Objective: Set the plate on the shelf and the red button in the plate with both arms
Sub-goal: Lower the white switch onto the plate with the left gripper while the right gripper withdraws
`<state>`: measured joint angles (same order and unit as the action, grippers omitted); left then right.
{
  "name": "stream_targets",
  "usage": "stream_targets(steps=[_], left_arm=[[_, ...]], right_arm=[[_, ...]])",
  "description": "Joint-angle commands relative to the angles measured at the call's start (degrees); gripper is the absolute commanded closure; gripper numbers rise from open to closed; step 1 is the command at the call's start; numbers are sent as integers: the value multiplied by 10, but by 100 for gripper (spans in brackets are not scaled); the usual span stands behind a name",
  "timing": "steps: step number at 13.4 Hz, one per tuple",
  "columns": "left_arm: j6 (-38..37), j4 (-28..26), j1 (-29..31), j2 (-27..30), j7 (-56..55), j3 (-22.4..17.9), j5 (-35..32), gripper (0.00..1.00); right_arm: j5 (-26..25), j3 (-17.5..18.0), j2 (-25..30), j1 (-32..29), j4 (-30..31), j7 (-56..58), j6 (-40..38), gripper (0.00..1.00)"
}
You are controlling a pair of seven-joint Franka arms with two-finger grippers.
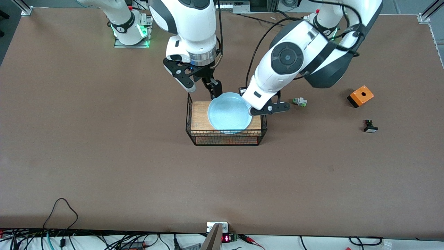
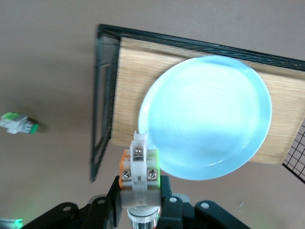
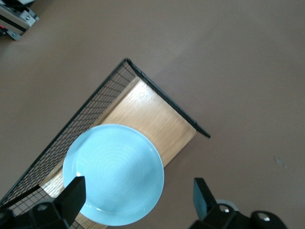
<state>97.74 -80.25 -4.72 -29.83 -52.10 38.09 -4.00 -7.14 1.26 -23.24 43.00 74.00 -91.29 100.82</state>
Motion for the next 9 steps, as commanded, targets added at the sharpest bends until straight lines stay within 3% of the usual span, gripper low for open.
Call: stream_targets(steps=[1,7,9], left_arm=[[-2,29,-14,-21,-1,-5,-6,96],[17,29,-20,-30,4,-6,-10,96],[46,29,-36,-41,2,-5,-56,96]], right_arm=[[-5,1,20,-40,-4,117,-61,0],[15,-1,63,-153,-8,368,-134,0],[15,-1,73,-193,-8,443,-156,0]])
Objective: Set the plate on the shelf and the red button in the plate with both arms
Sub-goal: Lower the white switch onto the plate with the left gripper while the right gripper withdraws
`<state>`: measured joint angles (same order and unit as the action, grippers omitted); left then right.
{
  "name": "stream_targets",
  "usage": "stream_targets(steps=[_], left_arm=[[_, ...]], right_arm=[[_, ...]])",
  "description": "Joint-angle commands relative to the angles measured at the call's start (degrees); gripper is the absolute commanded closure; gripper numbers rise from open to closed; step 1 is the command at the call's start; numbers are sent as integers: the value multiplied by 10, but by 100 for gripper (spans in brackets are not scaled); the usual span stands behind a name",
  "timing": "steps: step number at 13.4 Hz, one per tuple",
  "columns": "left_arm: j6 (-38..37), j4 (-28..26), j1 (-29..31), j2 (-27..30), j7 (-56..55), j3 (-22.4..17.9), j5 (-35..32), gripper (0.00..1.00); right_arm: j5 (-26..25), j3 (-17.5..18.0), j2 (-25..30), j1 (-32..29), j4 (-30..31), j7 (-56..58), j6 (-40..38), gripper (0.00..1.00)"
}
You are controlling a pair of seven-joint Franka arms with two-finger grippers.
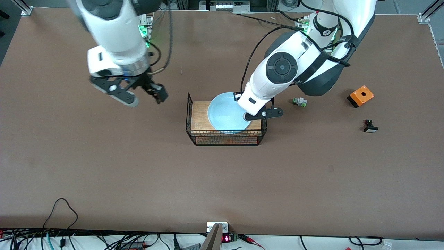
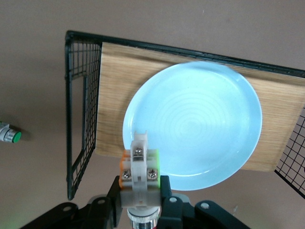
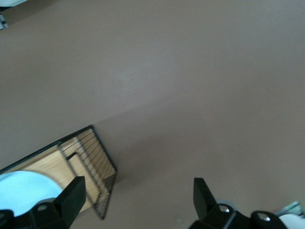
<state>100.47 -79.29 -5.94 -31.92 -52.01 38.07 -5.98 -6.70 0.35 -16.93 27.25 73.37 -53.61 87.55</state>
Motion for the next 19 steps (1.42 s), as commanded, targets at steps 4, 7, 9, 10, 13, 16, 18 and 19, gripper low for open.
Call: stream_targets(steps=[4,7,9,10,13,16,18,19], left_arm=[[74,19,-53,-49,-6,-6,-60,94],[86,19,-68,-70,-19,-11,-80,93],[87,17,-74,-82,-23,-11,-97,93],[87,18,-76,-86,-25,-11,-97,93],[86,19,-72,-86,-31,-10,-91,64],[78,23,-66,-76,-28,-12,-97,0],[61,24,-38,-52,-26,-12,-106,0],[45,24,-23,-32,-25,-7,-109,0]], right_arm=[[9,8,26,-122,-2,253,-55,0],[12,8,27,-206,-2,370,-71,0],[27,8,31,-242,-2,400,-86,0],[40,8,37,-260,-1,403,-93,0],[36,12,61,-263,0,400,-147,0],[34,12,63,-264,4,394,-178,0],[43,13,59,-265,8,396,-183,0],[43,14,59,-262,8,399,-179,0]])
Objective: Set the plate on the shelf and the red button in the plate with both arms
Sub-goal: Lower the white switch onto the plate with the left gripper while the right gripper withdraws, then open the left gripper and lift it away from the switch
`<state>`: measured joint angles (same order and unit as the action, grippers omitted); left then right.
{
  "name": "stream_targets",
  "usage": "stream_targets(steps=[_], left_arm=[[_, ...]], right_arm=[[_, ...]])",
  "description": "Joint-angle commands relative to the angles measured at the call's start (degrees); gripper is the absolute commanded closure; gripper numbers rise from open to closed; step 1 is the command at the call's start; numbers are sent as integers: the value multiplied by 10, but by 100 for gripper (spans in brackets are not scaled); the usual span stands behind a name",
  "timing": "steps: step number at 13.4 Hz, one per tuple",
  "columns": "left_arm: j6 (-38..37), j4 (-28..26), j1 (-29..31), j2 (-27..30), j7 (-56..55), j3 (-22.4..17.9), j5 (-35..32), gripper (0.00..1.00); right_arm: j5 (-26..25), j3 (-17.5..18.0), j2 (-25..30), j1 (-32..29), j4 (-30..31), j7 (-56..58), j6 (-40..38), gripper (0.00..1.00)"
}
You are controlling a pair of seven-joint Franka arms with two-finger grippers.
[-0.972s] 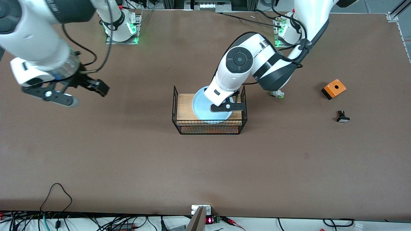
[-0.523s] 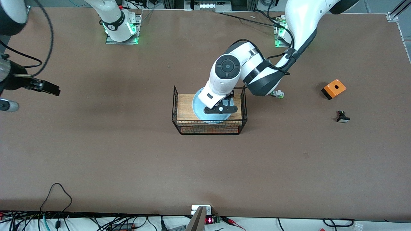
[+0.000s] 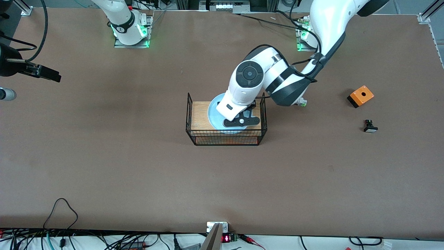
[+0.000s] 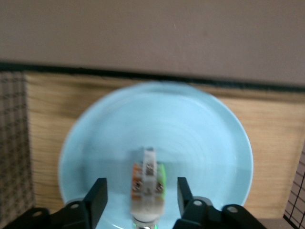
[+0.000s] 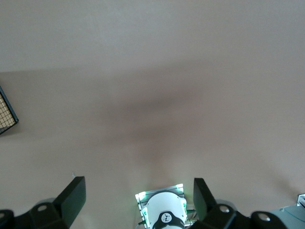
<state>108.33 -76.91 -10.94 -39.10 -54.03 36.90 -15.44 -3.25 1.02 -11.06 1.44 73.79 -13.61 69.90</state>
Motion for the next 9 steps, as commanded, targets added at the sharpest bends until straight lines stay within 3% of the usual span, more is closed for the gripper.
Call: stream_targets(steps=[1,5,9], left_arm=[[-45,0,33,59,-5,7,-14,0],[-77,1,80,125,18,8,-14,0],[-131,1,161,155,122,4,-14,0]], right_arm=[[7,7,-3,-4,5,1,1,0],[20,4,-21,-12,20,3,47,0],[14,4,90,-4,204,1,188,0]])
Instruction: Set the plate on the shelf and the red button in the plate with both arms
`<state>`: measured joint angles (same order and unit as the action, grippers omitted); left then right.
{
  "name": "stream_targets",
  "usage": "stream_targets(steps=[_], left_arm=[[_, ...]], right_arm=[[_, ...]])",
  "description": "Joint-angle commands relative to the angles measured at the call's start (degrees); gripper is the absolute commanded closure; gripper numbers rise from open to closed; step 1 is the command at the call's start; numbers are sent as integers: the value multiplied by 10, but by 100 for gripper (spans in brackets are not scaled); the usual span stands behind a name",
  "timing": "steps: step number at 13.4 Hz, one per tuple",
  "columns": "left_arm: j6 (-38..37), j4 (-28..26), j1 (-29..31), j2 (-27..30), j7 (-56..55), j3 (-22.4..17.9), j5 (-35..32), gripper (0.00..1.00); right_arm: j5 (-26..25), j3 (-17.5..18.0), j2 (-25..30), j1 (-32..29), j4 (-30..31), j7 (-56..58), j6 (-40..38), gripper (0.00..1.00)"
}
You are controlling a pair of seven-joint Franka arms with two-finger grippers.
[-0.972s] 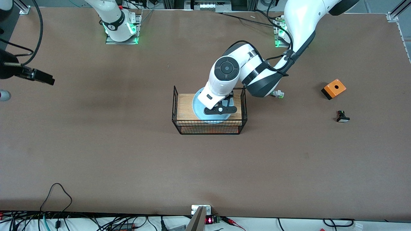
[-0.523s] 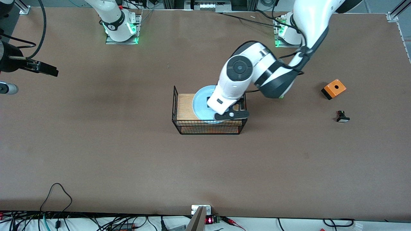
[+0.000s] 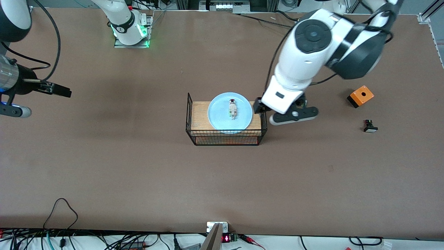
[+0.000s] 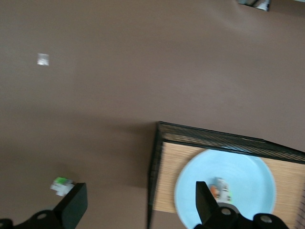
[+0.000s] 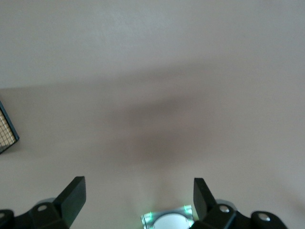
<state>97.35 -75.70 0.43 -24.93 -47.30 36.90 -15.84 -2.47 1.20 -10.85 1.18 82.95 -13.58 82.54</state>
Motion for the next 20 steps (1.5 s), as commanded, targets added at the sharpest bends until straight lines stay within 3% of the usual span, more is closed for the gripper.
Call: stream_targets(steps=[1,4,6,10,12,15,19,20], left_arm=[[-29,-11,81,15,97,4,-10,0],[-28,-7,190,16,221,4,-8,0],[-29,27,239,16,286,1,-10,0],[-27,23,259,13,303,-2,-27,0],[-27,19,254,25,309,-24,-19,0],[-24,-5,196,52,371,-126,63,0],[-27,-71,20,123,457,-325,118,0],[-27,-81,-15,134,458,-355,124,0]], right_arm=[[6,2,106,-3,138,0,75,0],[5,2,149,-17,186,0,102,0],[14,3,158,-33,201,2,101,0],[20,7,143,-36,184,9,93,0],[20,7,129,-40,158,67,93,0],[23,4,138,-72,158,158,92,0],[23,8,137,-68,154,150,63,0],[22,8,132,-66,148,153,63,0]])
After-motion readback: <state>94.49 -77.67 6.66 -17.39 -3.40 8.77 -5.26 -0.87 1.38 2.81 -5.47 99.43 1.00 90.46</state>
